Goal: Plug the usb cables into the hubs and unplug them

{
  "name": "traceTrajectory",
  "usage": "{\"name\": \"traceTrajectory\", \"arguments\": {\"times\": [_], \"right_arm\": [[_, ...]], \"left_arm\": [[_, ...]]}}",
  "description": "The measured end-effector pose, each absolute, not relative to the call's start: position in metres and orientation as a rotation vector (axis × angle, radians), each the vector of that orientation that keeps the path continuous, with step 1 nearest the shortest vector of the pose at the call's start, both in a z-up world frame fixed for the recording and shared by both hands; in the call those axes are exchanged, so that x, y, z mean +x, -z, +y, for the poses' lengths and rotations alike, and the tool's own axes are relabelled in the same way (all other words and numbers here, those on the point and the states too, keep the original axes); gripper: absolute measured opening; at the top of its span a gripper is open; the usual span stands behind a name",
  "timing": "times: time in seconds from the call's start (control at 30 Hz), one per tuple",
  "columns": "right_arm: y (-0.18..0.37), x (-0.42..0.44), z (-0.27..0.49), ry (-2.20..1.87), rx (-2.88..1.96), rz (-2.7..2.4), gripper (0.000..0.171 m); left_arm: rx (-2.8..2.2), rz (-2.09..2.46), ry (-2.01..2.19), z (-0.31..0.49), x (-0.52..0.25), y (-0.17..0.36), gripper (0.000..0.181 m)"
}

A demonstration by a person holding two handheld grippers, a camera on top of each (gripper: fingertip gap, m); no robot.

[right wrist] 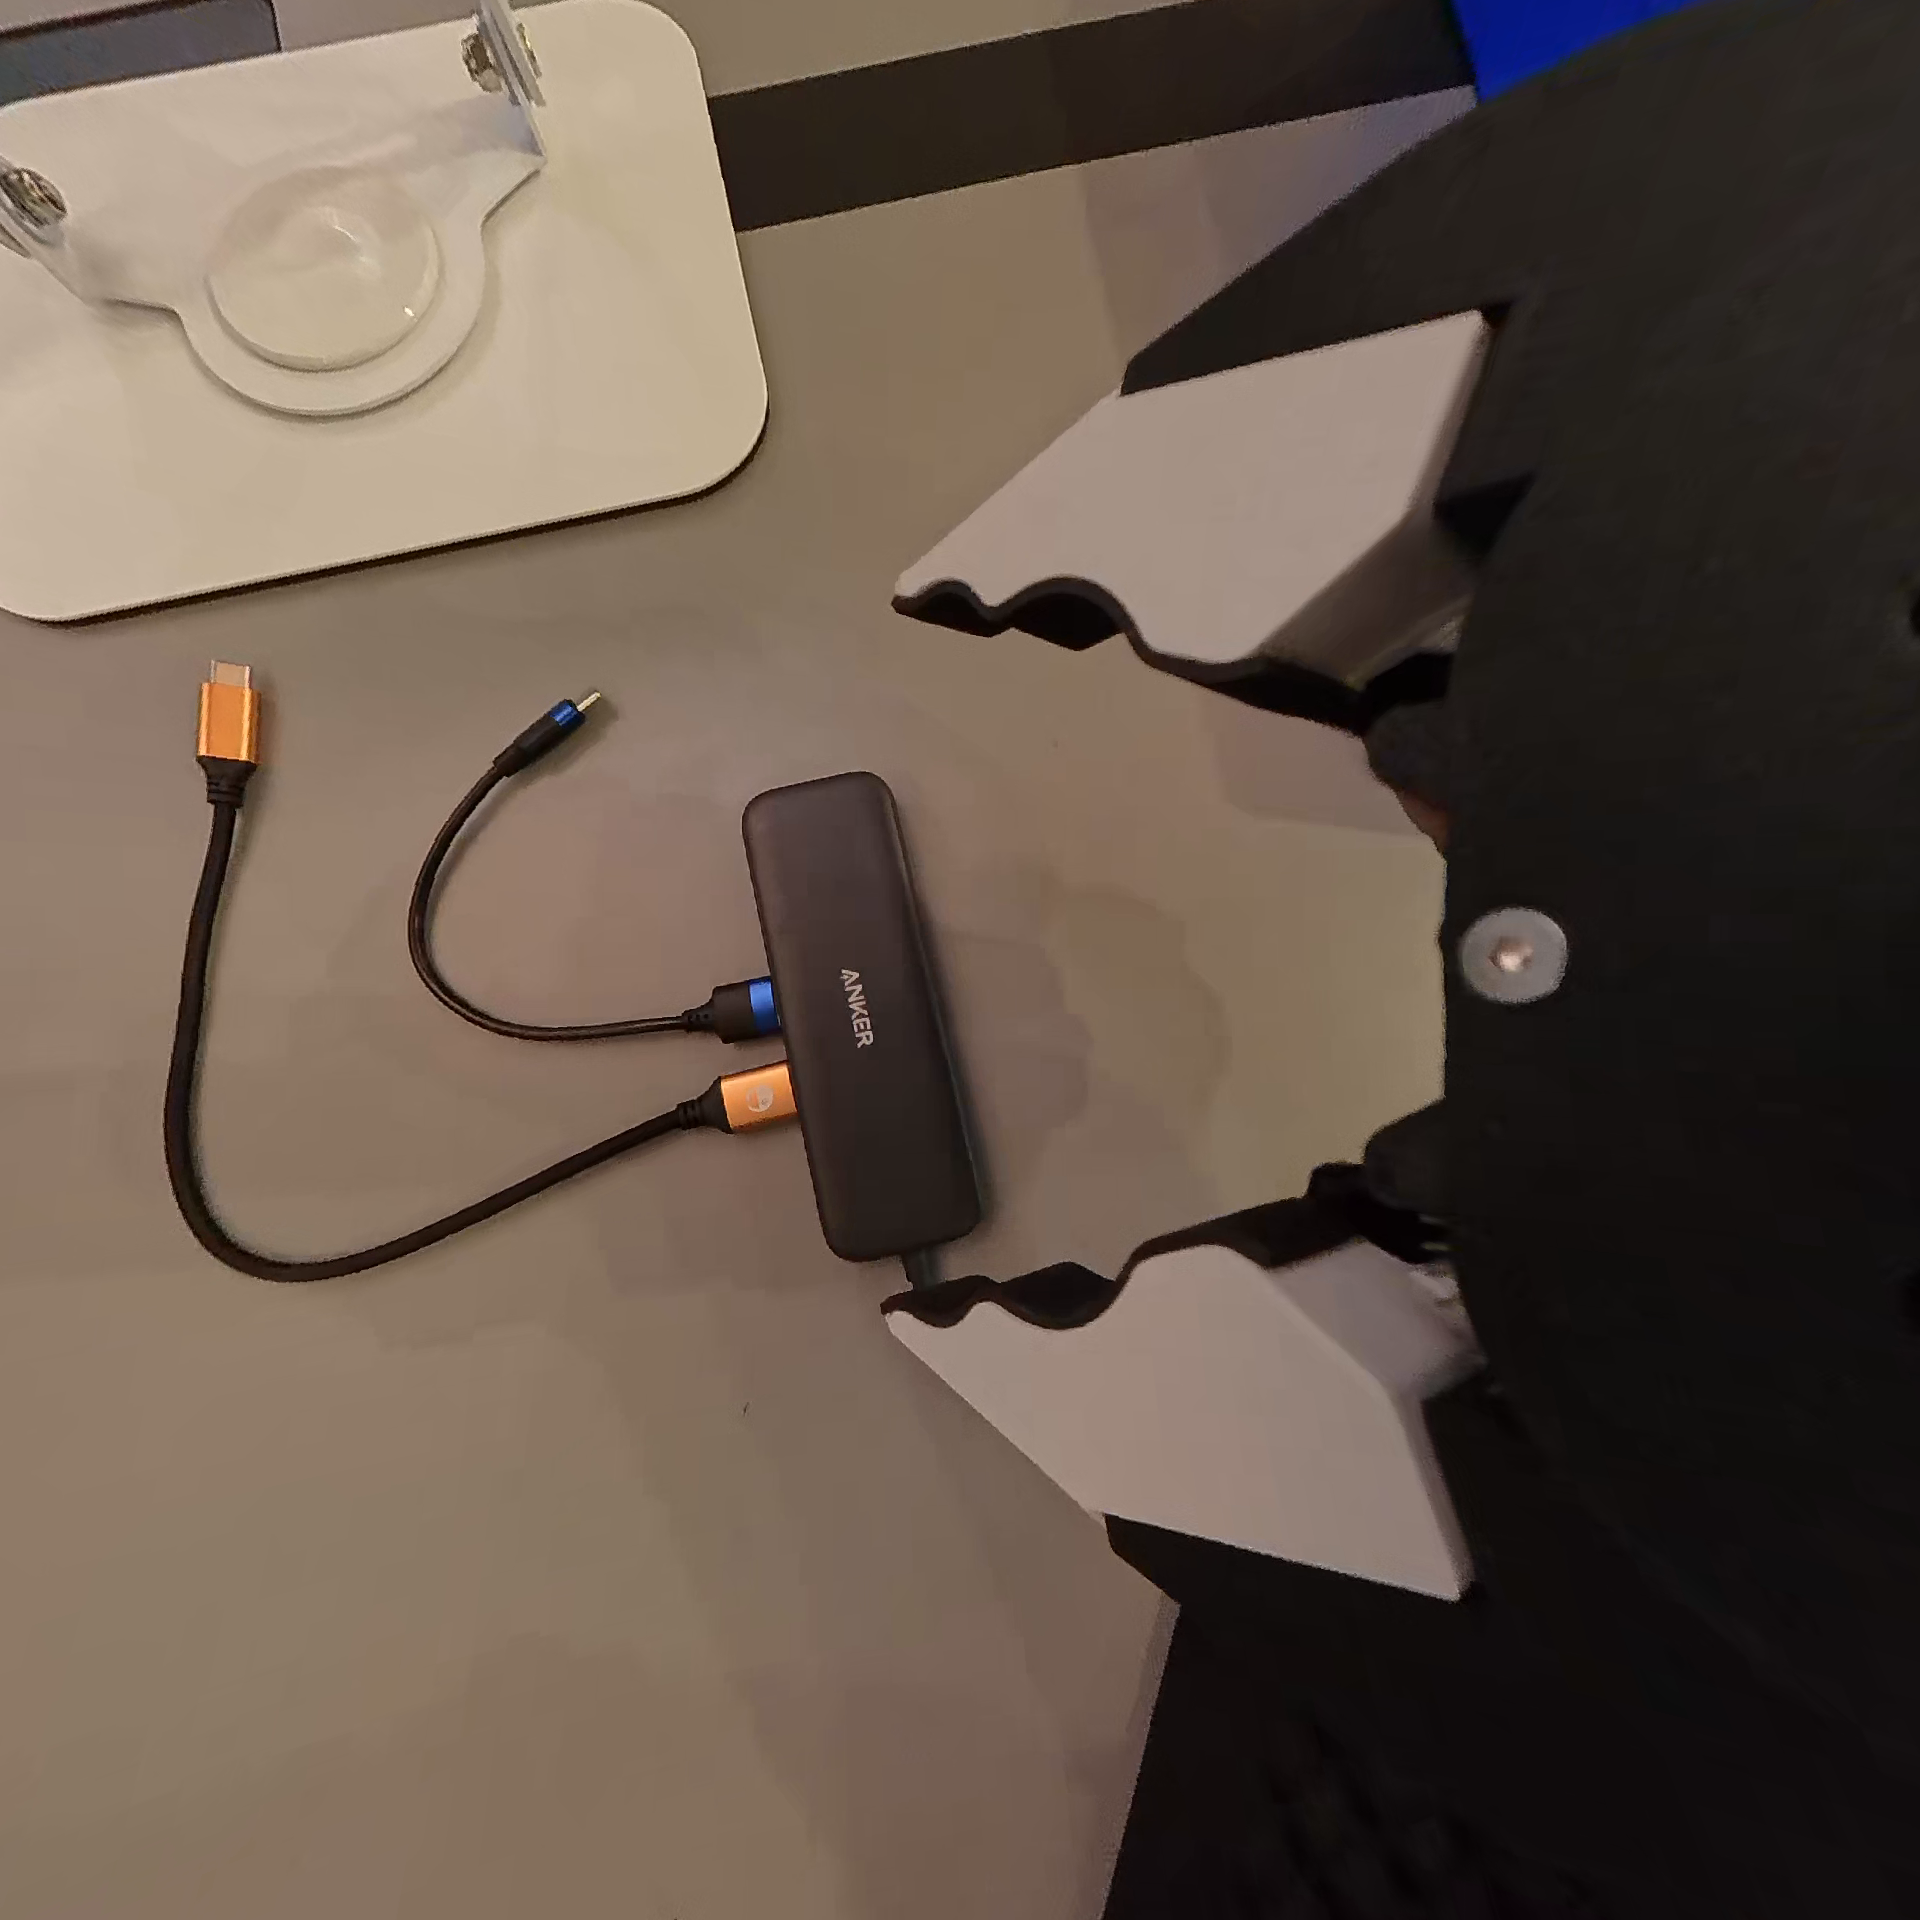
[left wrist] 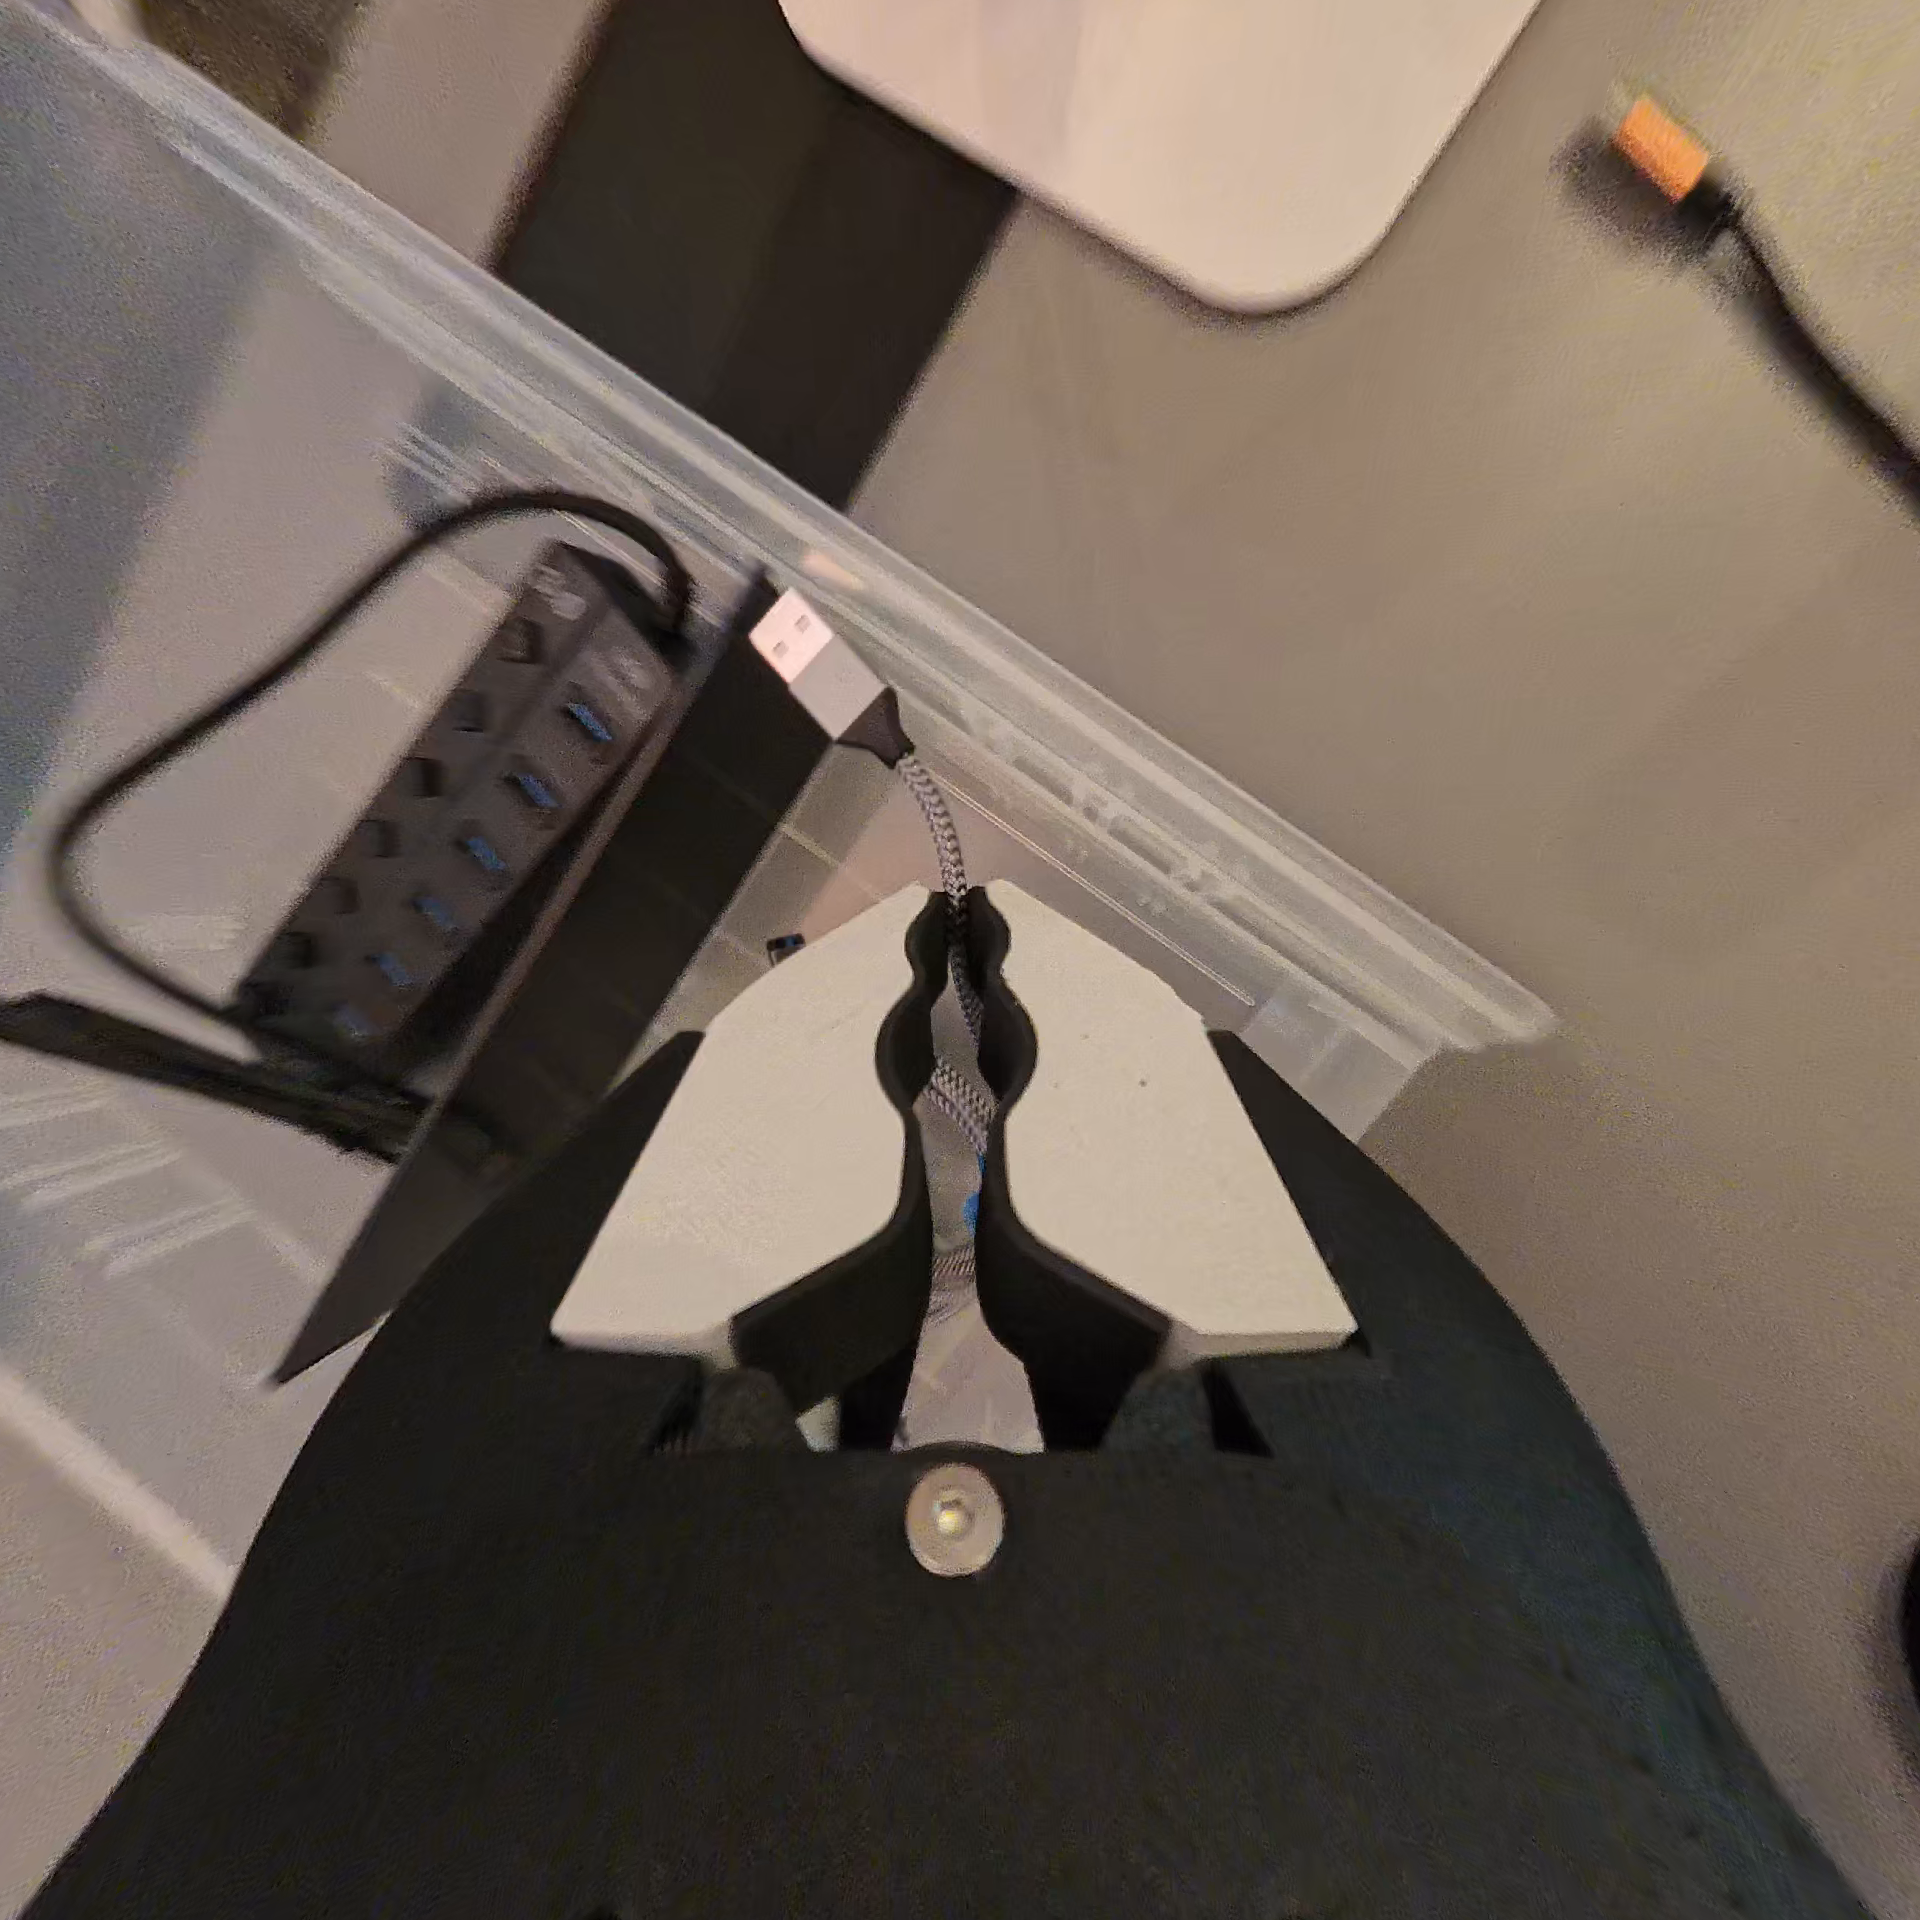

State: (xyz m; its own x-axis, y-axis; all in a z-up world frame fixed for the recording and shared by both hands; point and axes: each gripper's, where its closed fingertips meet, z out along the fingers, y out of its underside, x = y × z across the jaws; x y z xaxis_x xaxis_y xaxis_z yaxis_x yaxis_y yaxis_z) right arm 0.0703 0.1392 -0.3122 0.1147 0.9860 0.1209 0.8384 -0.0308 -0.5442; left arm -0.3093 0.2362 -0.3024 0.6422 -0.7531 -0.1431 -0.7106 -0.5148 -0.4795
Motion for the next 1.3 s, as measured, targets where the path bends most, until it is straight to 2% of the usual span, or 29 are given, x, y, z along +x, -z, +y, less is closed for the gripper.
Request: {"name": "traceTrajectory", "arguments": {"times": [0.2, 0.33, 0.7, 0.9, 1.1, 1.3], "right_arm": [[0.302, 0.070, 0.138, -0.435, -1.872, -1.734, 0.121], [0.300, 0.071, 0.137, -0.444, -1.861, -1.718, 0.121], [0.290, 0.073, 0.130, -0.469, -1.817, -1.689, 0.121], [0.280, 0.077, 0.125, -0.495, -1.778, -1.662, 0.121], [0.271, 0.082, 0.116, -0.515, -1.736, -1.642, 0.121], [0.263, 0.085, 0.099, -0.521, -1.695, -1.640, 0.121]], "left_arm": [[-2.145, 0.956, 0.149, 0.238, -0.333, 0.192, 0.003], [-2.043, 0.873, 0.158, 0.239, -0.346, 0.139, 0.002], [-1.847, 0.797, 0.117, 0.238, -0.335, 0.063, 0.003], [-1.741, 0.865, 0.158, 0.198, -0.305, 0.017, 0.002], [-1.701, 1.061, 0.123, 0.133, -0.247, 0.026, 0.002], [-1.719, 1.220, 0.047, 0.090, -0.179, 0.096, 0.003]]}}
